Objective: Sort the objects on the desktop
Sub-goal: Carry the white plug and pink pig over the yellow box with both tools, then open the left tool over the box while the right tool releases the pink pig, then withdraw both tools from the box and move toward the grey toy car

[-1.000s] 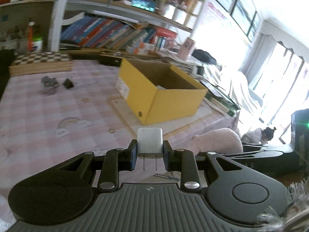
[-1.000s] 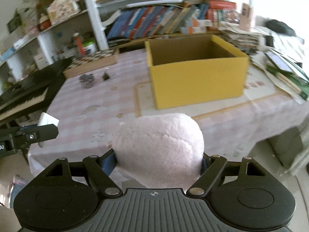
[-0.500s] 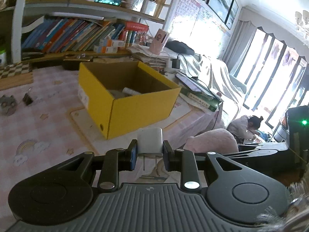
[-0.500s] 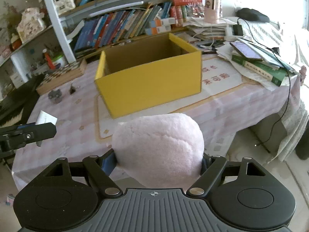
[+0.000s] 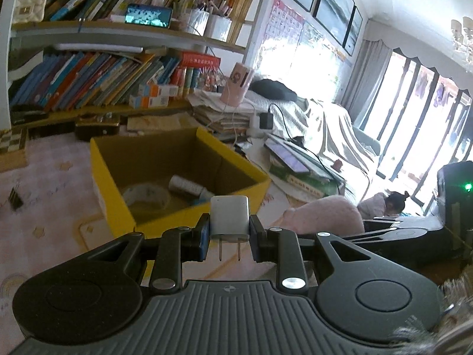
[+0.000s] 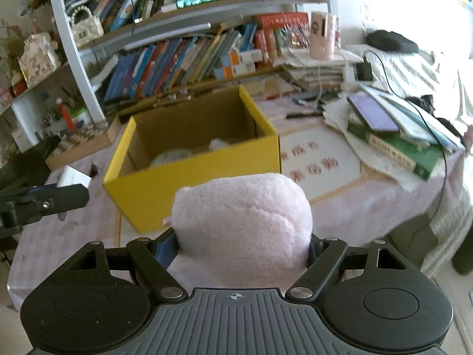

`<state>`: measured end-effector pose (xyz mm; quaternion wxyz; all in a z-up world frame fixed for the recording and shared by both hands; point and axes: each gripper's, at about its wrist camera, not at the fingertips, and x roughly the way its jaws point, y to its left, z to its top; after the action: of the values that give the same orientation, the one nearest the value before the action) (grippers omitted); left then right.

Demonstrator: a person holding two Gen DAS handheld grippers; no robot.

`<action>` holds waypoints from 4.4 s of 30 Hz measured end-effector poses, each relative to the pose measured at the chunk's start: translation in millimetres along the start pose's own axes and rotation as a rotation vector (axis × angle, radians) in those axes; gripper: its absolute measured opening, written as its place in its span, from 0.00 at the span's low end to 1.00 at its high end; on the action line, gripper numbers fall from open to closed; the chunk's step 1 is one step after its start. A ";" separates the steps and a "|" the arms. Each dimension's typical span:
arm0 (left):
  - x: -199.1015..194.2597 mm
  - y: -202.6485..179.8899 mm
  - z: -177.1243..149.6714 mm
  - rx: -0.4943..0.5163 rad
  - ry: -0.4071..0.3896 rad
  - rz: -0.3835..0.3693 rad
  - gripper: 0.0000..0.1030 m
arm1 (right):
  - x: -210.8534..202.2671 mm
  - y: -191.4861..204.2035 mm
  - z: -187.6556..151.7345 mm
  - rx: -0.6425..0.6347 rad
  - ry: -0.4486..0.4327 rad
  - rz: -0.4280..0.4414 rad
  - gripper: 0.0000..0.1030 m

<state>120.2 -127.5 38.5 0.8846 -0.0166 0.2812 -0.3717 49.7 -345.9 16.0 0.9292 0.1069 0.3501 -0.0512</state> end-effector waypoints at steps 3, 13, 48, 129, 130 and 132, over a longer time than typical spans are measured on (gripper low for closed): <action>13.0 -1.5 11.4 0.003 -0.018 0.027 0.23 | 6.4 -7.2 18.3 -0.021 -0.029 0.028 0.79; 68.8 7.6 44.2 0.042 -0.036 0.178 0.23 | 43.3 -10.0 82.9 -0.148 -0.111 0.166 0.79; 174.2 36.5 27.8 -0.031 0.274 0.223 0.32 | 244.4 78.6 139.3 -0.545 0.306 0.276 0.88; -162.4 84.6 -131.8 -0.154 -0.029 0.571 1.00 | -10.7 165.9 -101.5 -0.217 -0.004 0.093 0.91; -163.8 85.6 -133.2 -0.158 -0.027 0.575 1.00 | -10.3 169.3 -102.4 -0.224 0.001 0.100 0.91; -167.1 88.7 -135.7 -0.167 -0.021 0.587 1.00 | -8.6 175.9 -104.5 -0.236 0.009 0.112 0.91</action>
<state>14.1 72.5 -15.8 0.9527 -0.0111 0.2942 -0.0758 6.3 -150.3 -26.2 0.9351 0.0168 0.3514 0.0429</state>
